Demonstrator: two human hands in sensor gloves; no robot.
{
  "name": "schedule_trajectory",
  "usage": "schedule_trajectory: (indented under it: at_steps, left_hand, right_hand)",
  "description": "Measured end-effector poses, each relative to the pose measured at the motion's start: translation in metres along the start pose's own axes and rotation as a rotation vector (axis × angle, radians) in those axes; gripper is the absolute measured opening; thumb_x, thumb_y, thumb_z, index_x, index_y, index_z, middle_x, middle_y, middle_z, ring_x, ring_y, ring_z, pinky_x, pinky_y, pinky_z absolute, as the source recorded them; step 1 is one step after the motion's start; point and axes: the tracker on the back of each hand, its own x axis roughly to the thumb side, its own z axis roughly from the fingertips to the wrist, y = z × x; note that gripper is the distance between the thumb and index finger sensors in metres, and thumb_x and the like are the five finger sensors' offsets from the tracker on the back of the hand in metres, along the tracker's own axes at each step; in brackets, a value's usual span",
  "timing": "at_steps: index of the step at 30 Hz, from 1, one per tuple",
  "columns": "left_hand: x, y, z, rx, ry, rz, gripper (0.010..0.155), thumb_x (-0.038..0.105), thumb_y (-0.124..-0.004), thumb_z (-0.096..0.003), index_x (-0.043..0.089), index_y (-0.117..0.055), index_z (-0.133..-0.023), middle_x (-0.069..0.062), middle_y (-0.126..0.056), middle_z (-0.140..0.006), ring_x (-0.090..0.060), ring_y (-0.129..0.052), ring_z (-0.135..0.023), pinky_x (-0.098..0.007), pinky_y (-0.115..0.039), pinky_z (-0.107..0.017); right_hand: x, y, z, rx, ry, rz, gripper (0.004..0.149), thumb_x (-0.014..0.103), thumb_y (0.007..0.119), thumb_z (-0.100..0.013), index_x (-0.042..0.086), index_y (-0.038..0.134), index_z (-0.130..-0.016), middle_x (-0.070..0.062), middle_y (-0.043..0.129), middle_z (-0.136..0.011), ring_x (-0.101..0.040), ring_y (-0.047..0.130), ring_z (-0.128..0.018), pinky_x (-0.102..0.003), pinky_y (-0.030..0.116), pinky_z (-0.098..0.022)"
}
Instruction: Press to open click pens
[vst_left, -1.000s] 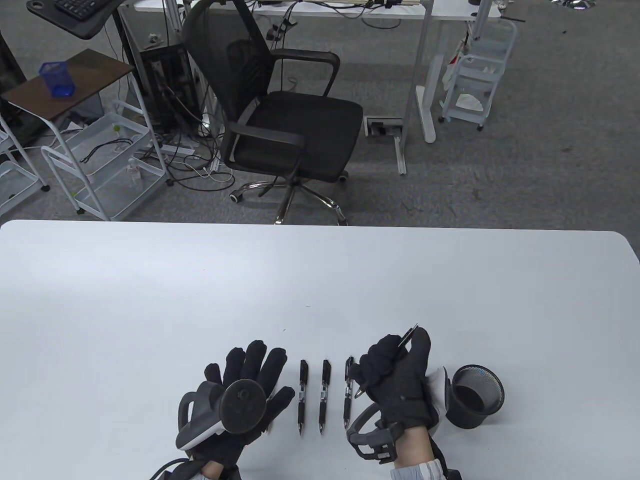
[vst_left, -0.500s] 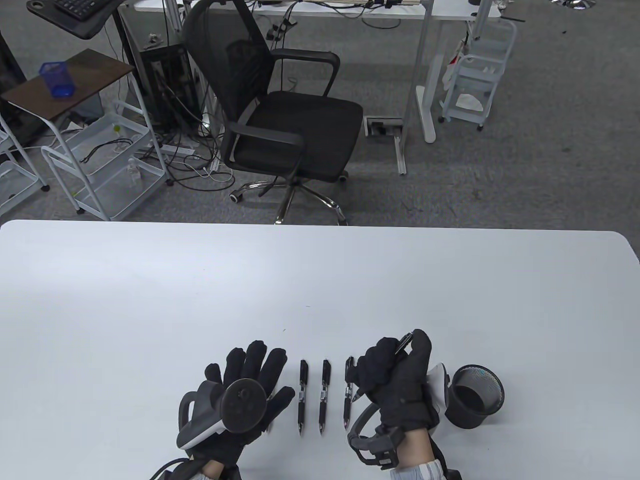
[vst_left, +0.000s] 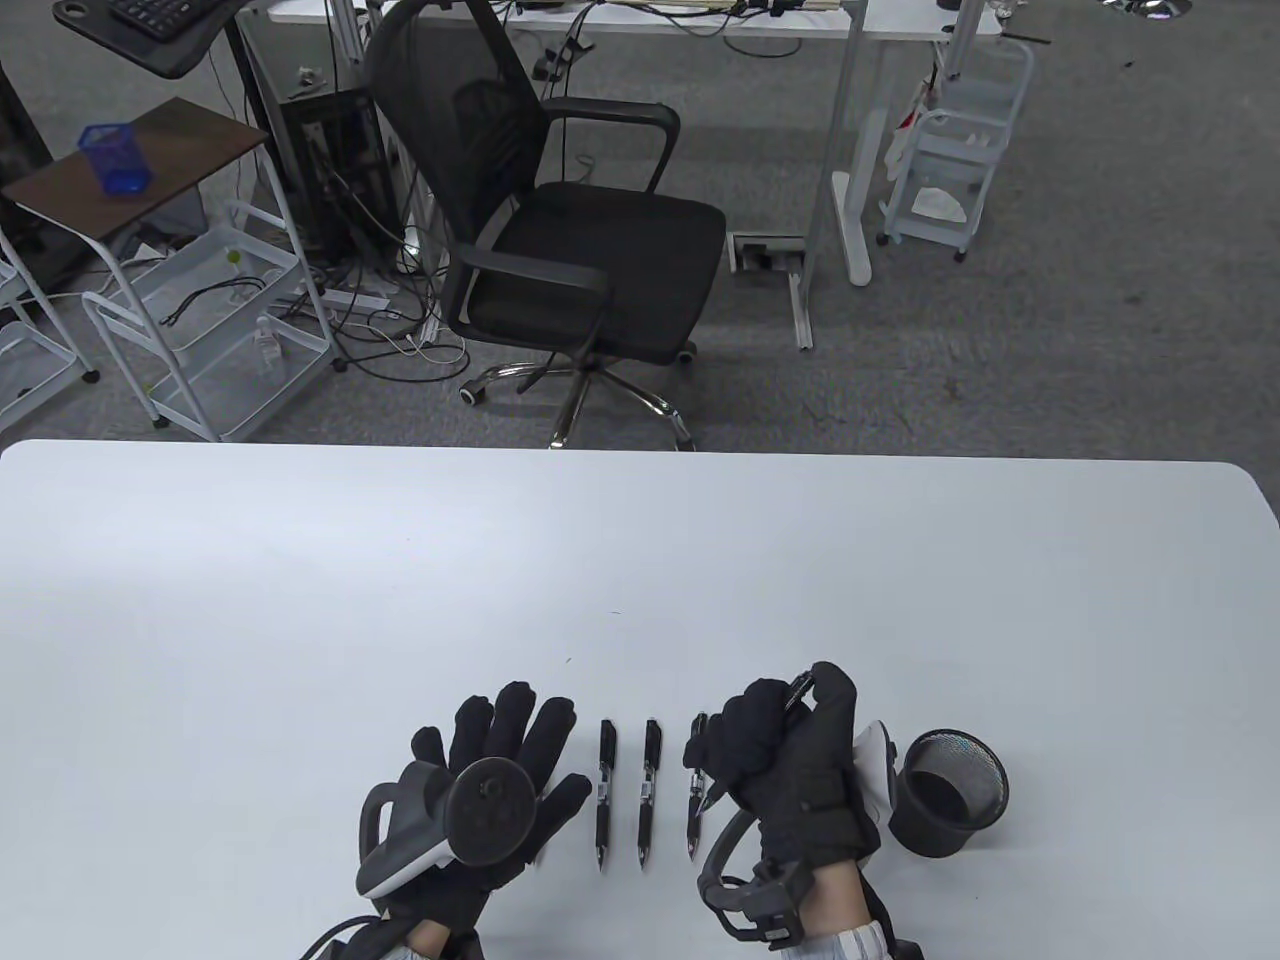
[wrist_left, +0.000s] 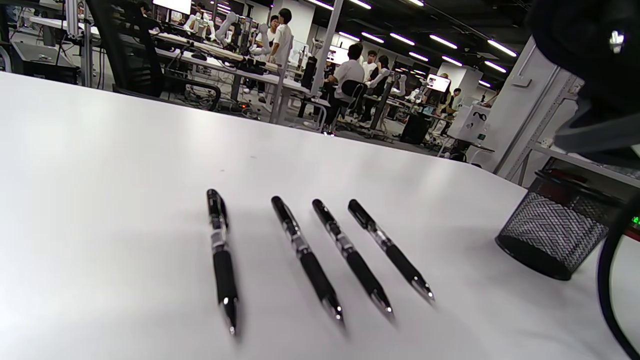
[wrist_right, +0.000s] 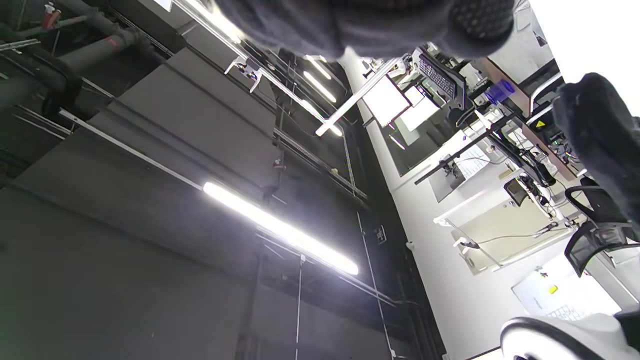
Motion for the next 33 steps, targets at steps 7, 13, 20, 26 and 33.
schedule_trajectory:
  at_steps: [7,13,20,26,33]
  left_hand:
    - [0.0,0.0,0.0,-0.002,-0.001,0.002,0.068,0.059,-0.044,-0.0706,0.025,-0.026,-0.127,-0.024,-0.022,-0.131,-0.062,-0.03,-0.114,-0.083,-0.026,-0.072]
    - [0.0,0.0,0.0,0.002,-0.001,0.006,0.069,0.059,-0.044,-0.0707,0.025,-0.026,-0.127,-0.024,-0.022,-0.131,-0.062,-0.03,-0.114,-0.083,-0.026,-0.072]
    - [-0.002,0.001,0.001,0.009,-0.002,0.012,0.069,0.059,-0.044,-0.0706,0.025,-0.026,-0.128,-0.024,-0.022,-0.131,-0.062,-0.03,-0.114,-0.083,-0.026,-0.072]
    - [-0.002,0.002,0.001,0.01,-0.004,0.009,0.069,0.06,-0.043,-0.0706,0.025,-0.026,-0.128,-0.023,-0.022,-0.131,-0.062,-0.03,-0.114,-0.083,-0.027,-0.072]
    - [-0.003,0.003,0.002,0.013,-0.013,0.021,0.069,0.06,-0.043,-0.0707,0.025,-0.026,-0.128,-0.023,-0.022,-0.131,-0.062,-0.031,-0.114,-0.083,-0.029,-0.073]
  right_hand:
    - [0.014,0.006,-0.002,-0.014,-0.07,0.278,0.061,0.049,0.029,-0.072,-0.001,0.033,-0.107,-0.022,0.053,-0.096,-0.045,0.058,-0.081,-0.069,0.036,-0.071]
    - [0.03,0.025,0.001,-0.257,-0.11,0.974,0.044,0.016,0.044,-0.069,-0.007,0.038,-0.106,-0.033,0.05,-0.102,-0.059,0.053,-0.086,-0.075,0.036,-0.066]
    - [0.016,0.007,-0.005,-0.396,0.249,1.259,0.042,0.011,0.06,-0.068,-0.001,0.061,-0.109,-0.036,0.039,-0.103,-0.062,0.035,-0.086,-0.074,0.036,-0.063]
    - [-0.006,-0.009,-0.013,-0.514,0.362,1.597,0.048,0.016,0.07,-0.066,-0.008,0.068,-0.109,-0.032,0.067,-0.092,-0.047,0.074,-0.073,-0.057,0.067,-0.058]
    - [-0.034,-0.031,-0.02,-0.588,0.506,2.005,0.056,0.022,0.08,-0.062,-0.008,0.067,-0.109,-0.025,0.085,-0.082,-0.036,0.091,-0.058,-0.043,0.08,-0.047]
